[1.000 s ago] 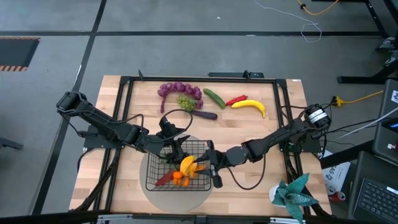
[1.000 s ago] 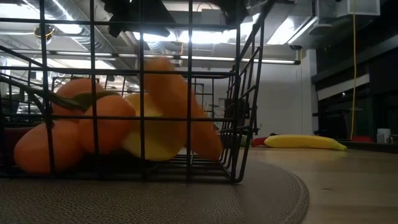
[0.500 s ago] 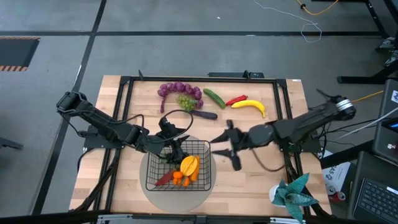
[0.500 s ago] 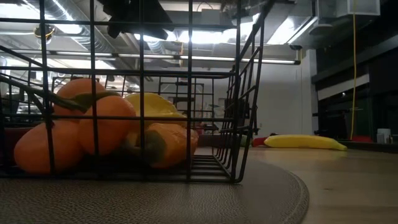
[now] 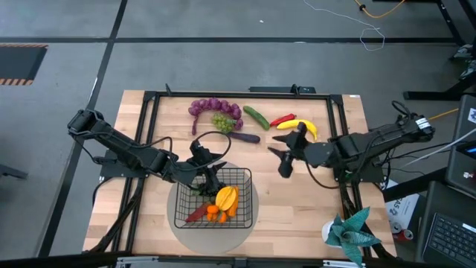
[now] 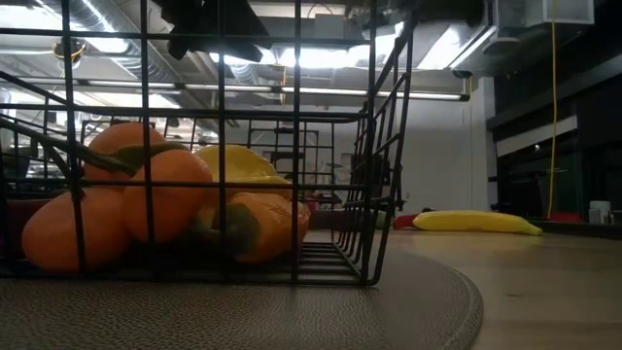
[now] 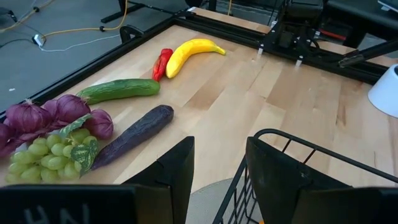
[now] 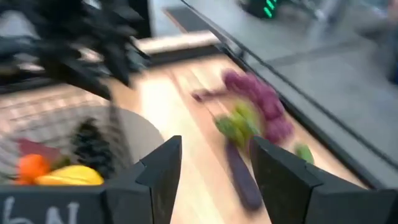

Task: Build produce basket
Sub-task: Put the eggplant into the black wire basket

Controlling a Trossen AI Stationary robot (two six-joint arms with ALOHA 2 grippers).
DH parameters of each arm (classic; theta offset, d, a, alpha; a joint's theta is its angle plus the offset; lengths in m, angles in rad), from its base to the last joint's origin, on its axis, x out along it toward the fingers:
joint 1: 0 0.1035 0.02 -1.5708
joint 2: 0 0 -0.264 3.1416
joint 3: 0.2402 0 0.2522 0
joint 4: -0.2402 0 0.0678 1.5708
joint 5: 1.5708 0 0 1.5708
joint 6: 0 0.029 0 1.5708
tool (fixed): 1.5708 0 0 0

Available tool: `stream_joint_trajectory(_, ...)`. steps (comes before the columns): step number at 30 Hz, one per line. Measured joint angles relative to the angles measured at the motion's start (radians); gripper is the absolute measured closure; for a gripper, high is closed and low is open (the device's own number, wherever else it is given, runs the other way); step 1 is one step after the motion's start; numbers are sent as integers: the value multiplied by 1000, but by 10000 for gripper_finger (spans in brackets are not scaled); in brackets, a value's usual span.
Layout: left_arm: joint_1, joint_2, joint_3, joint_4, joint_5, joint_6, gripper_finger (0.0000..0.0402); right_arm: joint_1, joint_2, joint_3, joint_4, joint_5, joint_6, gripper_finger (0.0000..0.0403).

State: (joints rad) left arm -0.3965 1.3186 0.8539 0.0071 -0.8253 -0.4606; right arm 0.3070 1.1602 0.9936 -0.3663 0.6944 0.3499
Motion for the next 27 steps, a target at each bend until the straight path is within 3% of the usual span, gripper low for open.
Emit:
stream_joint_trajectory(4,1,0,0,0,0,0,262,-78,27,0,-117,-7,198,210)
stream_joint_trajectory(8,12,0,0,1,0,0,262,-208,66,0,-126,-172,213,210)
stream_joint_trajectory(13,30,0,0,2,0,-1,262,-359,170,0,-64,-349,155,210)
stream_joint_trajectory(27,34,0,0,0,64,-1,262,-524,555,0,183,-518,-152,210)
